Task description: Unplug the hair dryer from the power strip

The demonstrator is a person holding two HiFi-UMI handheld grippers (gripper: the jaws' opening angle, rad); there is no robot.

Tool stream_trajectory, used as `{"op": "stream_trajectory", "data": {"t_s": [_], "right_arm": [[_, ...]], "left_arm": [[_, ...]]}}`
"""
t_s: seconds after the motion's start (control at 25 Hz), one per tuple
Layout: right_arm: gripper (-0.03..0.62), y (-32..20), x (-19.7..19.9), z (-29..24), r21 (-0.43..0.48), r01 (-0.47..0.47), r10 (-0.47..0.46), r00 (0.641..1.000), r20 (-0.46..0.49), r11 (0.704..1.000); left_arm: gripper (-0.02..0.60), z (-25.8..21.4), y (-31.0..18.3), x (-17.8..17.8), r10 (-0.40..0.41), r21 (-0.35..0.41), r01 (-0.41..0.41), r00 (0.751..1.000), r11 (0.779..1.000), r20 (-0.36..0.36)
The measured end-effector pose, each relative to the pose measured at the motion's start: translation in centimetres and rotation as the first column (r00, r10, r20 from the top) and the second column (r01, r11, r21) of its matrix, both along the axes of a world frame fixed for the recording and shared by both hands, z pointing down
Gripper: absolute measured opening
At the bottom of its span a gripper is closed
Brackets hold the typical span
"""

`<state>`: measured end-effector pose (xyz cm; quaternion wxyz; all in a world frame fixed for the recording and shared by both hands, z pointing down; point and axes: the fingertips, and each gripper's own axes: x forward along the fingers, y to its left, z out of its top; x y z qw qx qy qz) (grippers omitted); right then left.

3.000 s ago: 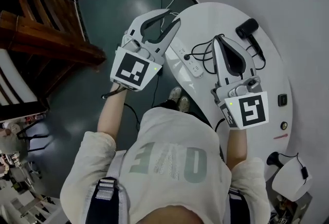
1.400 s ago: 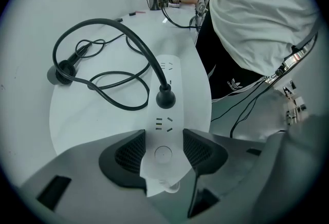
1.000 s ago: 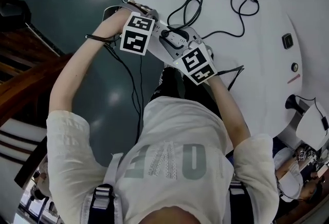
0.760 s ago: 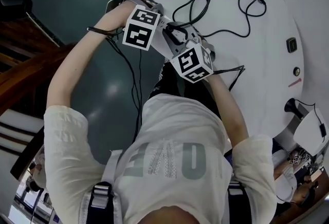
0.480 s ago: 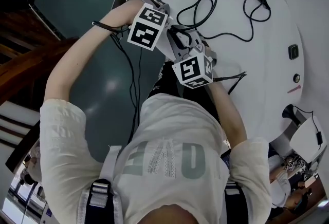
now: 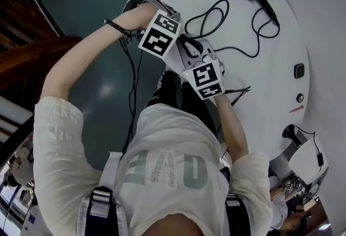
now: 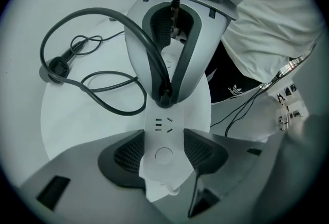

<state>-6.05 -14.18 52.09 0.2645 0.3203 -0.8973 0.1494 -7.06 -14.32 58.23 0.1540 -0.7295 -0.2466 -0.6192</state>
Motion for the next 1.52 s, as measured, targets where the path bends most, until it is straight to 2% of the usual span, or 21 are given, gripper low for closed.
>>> {"op": "stream_trajectory", "data": {"t_s": [0.08, 0.2, 0.28, 0.36, 0.4, 0.48, 0.56, 0.84, 0.96, 1.32, 1.44, 1.52], "right_arm": [[0.043, 0.6, 0.3, 0.1, -0.001, 0.011, -0.011, 1.0, 0.004, 1.0], [0.041, 1.1, 0.8, 0.4, -0.032, -0.035, 0.037, 0.998, 0.043, 0.999], [0.04, 1.0, 1.0, -0.7, -0.032, -0.065, 0.068, 0.992, 0.106, 0.997], [0.04, -0.8, 1.3, -6.0, 0.06, -0.108, 0.091, 0.966, 0.244, 0.992], [0.038, -2.2, 1.8, -9.0, 0.142, -0.133, 0.091, 0.96, 0.266, 0.981], [0.039, -3.2, 3.5, -11.4, 0.258, -0.12, 0.07, 0.978, 0.194, 0.959], [0.04, -2.2, 4.5, -11.4, 0.275, -0.092, 0.052, 0.987, 0.151, 0.957], [0.041, -1.8, 3.1, -13.3, 0.316, -0.067, 0.009, 0.983, 0.182, 0.946], [0.041, -2.0, 3.2, -12.5, 0.27, -0.073, 0.03, 0.987, 0.158, 0.96], [0.043, -3.0, 4.9, -11.5, 0.111, -0.126, 0.088, 0.95, 0.299, 0.986], [0.043, -2.6, 6.7, -10.3, -0.003, -0.141, 0.133, 0.929, 0.346, 0.99], [0.044, -2.2, 8.7, -9.0, -0.106, -0.184, 0.211, 0.899, 0.383, 0.977]], "left_arm": [[0.238, 0.3, 0.5, 0.3, 0.0, -0.018, 0.0, 1.0, 1.0, 0.0], [0.249, 1.0, 1.2, 0.5, -0.007, -0.051, 0.007, 1.0, 0.999, 0.009], [0.25, 1.3, 1.5, 0.6, -0.001, -0.047, 0.002, 1.0, 0.999, 0.016], [0.252, 1.4, 1.5, 0.7, -0.001, -0.05, 0.0, 1.0, 0.999, -0.001], [0.253, 1.4, 1.3, 0.7, -0.003, -0.051, 0.002, 1.0, 0.999, -0.012], [0.253, 1.2, 1.3, 0.6, -0.012, -0.05, 0.011, 1.0, 0.999, -0.021], [0.253, 1.3, 1.4, 0.4, -0.017, -0.047, 0.016, 1.0, 0.999, -0.019], [0.253, 1.5, 1.4, 0.3, -0.012, -0.017, 0.012, 1.0, 1.0, 0.0], [0.253, 1.5, 1.3, 0.2, -0.014, -0.009, 0.014, 1.0, 1.0, -0.003], [0.253, 1.6, 1.3, 0.2, -0.012, 0.006, 0.012, 1.0, 1.0, -0.001], [0.253, 1.6, 1.2, 0.2, -0.018, 0.002, 0.018, 1.0, 1.0, -0.003], [0.253, 1.6, 1.2, 0.4, -0.013, -0.001, 0.013, 1.0, 1.0, -0.002]]}}
